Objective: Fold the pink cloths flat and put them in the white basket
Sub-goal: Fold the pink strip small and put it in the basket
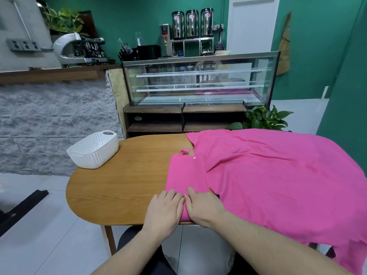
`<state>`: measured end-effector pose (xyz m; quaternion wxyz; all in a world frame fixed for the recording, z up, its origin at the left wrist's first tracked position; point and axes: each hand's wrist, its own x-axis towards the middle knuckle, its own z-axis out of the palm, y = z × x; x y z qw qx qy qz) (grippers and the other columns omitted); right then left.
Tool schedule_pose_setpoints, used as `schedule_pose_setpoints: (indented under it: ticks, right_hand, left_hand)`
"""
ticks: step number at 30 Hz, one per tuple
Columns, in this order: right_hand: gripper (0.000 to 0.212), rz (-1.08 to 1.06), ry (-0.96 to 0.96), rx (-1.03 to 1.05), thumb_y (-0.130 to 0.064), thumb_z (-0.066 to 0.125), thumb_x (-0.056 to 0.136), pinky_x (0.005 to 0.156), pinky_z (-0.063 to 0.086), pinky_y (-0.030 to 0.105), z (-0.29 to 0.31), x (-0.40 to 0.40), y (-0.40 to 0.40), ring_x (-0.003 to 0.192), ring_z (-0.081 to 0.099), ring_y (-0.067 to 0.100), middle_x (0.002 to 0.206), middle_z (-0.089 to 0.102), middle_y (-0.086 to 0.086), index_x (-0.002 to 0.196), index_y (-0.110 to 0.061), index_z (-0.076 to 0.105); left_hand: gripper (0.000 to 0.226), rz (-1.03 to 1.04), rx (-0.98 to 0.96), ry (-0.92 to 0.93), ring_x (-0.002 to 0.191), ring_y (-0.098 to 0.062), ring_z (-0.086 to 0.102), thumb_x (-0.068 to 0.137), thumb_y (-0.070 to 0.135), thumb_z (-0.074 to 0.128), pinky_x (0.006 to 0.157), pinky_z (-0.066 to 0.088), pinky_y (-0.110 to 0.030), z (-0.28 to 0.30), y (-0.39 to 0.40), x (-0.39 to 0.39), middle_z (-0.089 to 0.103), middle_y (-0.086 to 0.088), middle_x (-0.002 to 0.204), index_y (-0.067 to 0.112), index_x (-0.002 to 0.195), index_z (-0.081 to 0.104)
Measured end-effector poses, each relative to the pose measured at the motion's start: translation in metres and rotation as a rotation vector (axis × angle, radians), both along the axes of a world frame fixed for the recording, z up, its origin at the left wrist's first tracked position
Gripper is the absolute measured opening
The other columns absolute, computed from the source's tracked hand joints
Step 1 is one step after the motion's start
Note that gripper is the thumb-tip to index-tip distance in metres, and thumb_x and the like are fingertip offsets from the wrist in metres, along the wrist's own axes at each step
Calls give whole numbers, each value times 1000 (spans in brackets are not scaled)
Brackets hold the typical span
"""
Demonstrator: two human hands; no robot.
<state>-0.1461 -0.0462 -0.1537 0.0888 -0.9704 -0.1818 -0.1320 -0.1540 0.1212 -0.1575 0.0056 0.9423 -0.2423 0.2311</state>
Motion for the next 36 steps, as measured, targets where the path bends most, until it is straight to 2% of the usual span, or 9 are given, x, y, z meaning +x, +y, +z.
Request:
schedule_pose_setpoints:
  ticks: [3, 6, 10, 14, 17, 23, 26, 31, 36]
  right_hand:
    - [35, -85, 61, 42, -44, 20, 103, 68, 37, 39, 9, -1, 1, 82, 67, 38, 89, 69, 15, 110, -17, 41]
    - [36, -106, 21, 27, -40, 25, 103, 73, 42, 40, 15, -6, 1, 87, 64, 35, 93, 69, 12, 102, -16, 52]
    - [42, -134, -157, -133, -38, 36, 93, 65, 50, 39, 9, -9, 2, 75, 59, 24, 78, 64, 1, 74, -18, 67]
    - [44, -81, -80, -129, -37, 29, 96, 69, 51, 42, 4, -5, 0, 76, 57, 26, 81, 62, 5, 80, -17, 65]
    - [54, -21, -12, -147, -41, 4, 97, 77, 46, 51, 1, 1, -2, 82, 58, 33, 93, 61, 9, 101, -17, 53]
    - [61, -1, -20, -14, -51, -3, 85, 69, 47, 43, 1, 0, 0, 80, 62, 35, 88, 64, 10, 98, -19, 47]
    - [55, -26, 18, -6, -47, 6, 92, 71, 46, 41, 9, 2, -2, 83, 63, 35, 91, 66, 11, 100, -17, 51]
    - [29, -50, -193, -82, -36, 40, 92, 61, 46, 39, 6, -8, -1, 72, 57, 25, 76, 60, 3, 80, -20, 61]
    - [25, 56, -100, -36, -36, 37, 95, 63, 47, 43, 8, -12, -8, 72, 53, 26, 79, 57, 2, 84, -20, 52]
  left_hand:
    - [19, -15, -31, -15, 63, -20, 48, 96, 30, 44, 56, 34, -35, 3, 1, 1, 50, 8, 73, 27, 80, 54]
    - [30, 0, -65, 47, 55, -23, 53, 96, 35, 38, 53, 32, -33, 13, -4, 7, 52, 6, 65, 26, 71, 51]
    - [38, 68, -160, 310, 84, -27, 61, 103, 42, 27, 68, 39, -35, 25, -12, 12, 66, 0, 88, 23, 83, 54]
    - [40, 194, -154, 513, 101, -32, 62, 102, 42, 28, 81, 43, -34, 37, -16, 21, 70, -8, 106, 22, 90, 61]
    - [41, 172, -156, 489, 98, -31, 62, 102, 41, 27, 79, 43, -35, 35, -16, 21, 70, -6, 103, 23, 89, 61]
    - [33, 25, -54, 107, 69, -19, 53, 98, 33, 34, 59, 43, -37, 8, -2, 6, 57, 8, 74, 27, 75, 56]
    - [39, 33, -112, 208, 65, -22, 59, 97, 38, 28, 59, 47, -39, 13, -4, 4, 59, 6, 71, 25, 72, 55]
    - [42, 174, -120, 382, 92, -27, 63, 102, 40, 26, 77, 43, -34, 35, -17, 10, 69, -3, 95, 21, 80, 57]
    - [46, 242, -43, 508, 103, -29, 63, 103, 36, 25, 87, 44, -35, 44, -21, 19, 70, -7, 110, 18, 97, 68]
